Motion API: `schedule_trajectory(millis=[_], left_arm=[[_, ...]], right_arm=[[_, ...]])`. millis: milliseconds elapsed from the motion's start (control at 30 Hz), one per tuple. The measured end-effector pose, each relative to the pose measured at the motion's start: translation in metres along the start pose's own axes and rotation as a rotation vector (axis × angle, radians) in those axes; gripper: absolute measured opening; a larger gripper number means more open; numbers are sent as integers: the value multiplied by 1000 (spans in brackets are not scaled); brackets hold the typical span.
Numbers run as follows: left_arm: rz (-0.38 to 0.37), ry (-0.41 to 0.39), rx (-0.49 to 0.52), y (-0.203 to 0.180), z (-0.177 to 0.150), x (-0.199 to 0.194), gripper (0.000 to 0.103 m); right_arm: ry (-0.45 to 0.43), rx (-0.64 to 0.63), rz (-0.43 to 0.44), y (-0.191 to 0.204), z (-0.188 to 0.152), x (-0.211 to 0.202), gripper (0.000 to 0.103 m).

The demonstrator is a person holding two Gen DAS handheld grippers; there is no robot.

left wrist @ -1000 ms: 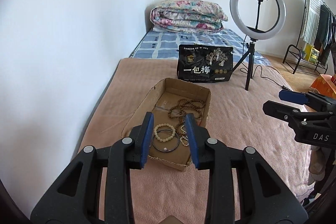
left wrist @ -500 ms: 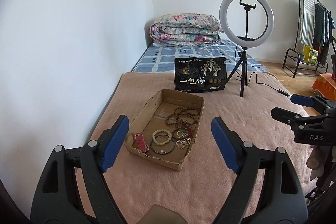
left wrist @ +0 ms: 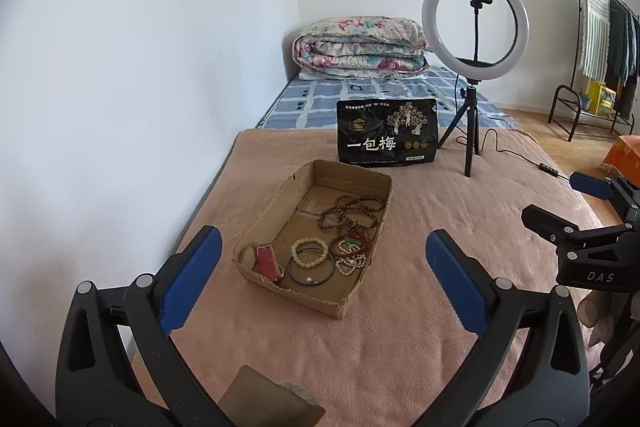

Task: Organize jewelry

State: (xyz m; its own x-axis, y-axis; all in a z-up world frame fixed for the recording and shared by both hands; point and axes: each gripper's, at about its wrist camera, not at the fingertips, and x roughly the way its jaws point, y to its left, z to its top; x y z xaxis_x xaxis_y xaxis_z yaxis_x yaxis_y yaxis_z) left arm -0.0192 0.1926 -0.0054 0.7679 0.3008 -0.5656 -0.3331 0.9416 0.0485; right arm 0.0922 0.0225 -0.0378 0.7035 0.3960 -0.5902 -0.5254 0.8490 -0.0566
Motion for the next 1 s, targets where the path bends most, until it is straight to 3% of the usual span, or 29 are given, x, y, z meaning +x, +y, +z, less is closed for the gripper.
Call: schedule_trajectory(millis=[1000], left_arm=[[36,3,5,3,-1,4,103]], right_arm=[[12,3,-16,-1,-2,4,103]])
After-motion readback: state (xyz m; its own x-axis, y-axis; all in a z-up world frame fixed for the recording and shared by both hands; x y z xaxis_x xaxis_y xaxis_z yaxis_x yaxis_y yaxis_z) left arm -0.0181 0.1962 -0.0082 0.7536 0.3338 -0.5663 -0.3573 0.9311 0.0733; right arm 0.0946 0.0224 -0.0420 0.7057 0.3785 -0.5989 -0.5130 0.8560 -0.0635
